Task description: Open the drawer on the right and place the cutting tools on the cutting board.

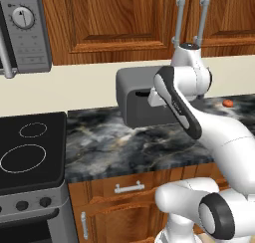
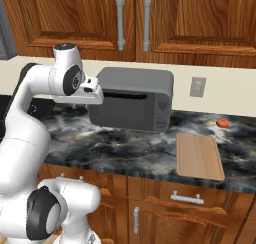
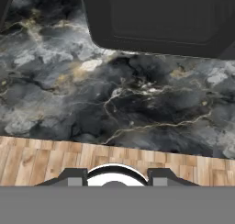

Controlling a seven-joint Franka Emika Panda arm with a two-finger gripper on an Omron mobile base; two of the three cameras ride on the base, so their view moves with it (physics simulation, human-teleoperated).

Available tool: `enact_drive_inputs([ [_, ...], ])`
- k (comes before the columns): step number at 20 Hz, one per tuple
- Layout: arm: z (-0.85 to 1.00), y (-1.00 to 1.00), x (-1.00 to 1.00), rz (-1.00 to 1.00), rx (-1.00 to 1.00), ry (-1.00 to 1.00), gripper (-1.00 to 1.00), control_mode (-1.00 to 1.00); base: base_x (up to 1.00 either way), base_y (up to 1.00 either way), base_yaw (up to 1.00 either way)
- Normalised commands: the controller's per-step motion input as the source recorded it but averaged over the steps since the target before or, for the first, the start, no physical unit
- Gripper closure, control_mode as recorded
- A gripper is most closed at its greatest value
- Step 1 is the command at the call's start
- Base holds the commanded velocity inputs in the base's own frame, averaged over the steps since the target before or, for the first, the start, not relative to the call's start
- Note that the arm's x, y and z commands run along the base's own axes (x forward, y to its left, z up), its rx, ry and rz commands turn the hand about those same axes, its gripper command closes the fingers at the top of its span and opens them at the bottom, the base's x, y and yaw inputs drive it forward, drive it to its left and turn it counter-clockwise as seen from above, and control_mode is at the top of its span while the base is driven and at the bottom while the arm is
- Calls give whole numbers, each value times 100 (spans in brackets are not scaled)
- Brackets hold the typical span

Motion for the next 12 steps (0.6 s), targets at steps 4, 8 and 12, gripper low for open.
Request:
enact_drive_inputs([
  [4,-37,-73,-48,-8,9,-1,-100,-100,0,0,0],
  [8,-50,-100,-72,-22,18,0,-100,-100,0,0,0],
  [12,-53,-100,-79,-27,21,0,-100,-100,0,0,0],
])
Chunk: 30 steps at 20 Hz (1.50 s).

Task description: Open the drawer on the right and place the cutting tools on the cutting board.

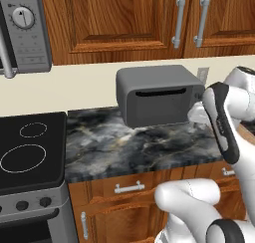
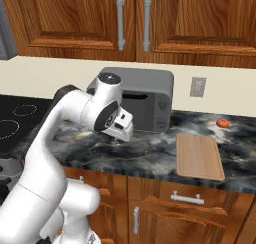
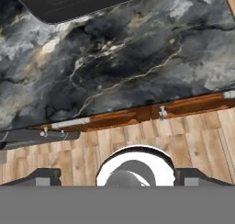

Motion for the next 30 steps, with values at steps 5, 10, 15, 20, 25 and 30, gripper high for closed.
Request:
enact_drive_inputs([
  [5,-52,-100,-67,-29,23,0,-100,-100,0,0,0],
  [10,-57,-100,-56,-32,24,0,-100,-100,0,0,0],
  [15,-67,-100,-47,-31,23,0,-100,-100,0,0,0],
  [20,-83,-100,-45,-31,24,-3,-100,-100,0,0,0],
  [25,-84,-93,-7,-27,21,-7,-100,-100,0,0,0],
  [30,-68,-73,19,-8,10,-8,-100,-100,0,0,0],
])
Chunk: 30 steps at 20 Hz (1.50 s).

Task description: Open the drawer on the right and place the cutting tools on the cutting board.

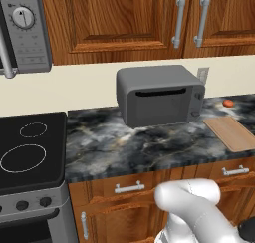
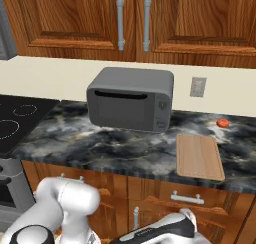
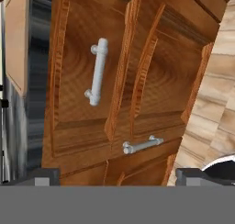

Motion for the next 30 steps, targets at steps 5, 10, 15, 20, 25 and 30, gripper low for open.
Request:
enact_drive_inputs([
  [5,-40,-36,59,0,-1,-1,-100,-100,0,0,0],
  [10,-29,-17,82,0,0,0,-100,-100,0,0,0],
  [15,-21,-7,85,0,0,-1,-100,-100,0,0,0],
  [20,-39,-11,28,0,1,-13,-100,-100,0,0,0],
  [25,-60,-10,1,0,11,-27,-100,-100,0,0,0],
  [30,-26,-1,0,0,7,-15,-100,-100,0,0,0],
])
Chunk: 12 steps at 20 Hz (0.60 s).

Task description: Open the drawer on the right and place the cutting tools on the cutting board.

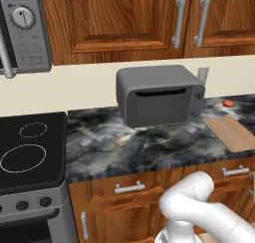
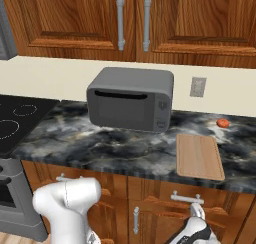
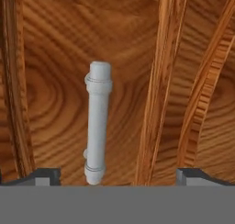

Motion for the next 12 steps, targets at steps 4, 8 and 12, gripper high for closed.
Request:
enact_drive_inputs([
  [4,0,0,22,0,0,0,-100,-100,0,0,0],
  [8,0,0,41,0,0,0,-100,-100,0,0,0],
  [12,-1,-1,47,0,0,0,-100,-100,0,0,0],
])
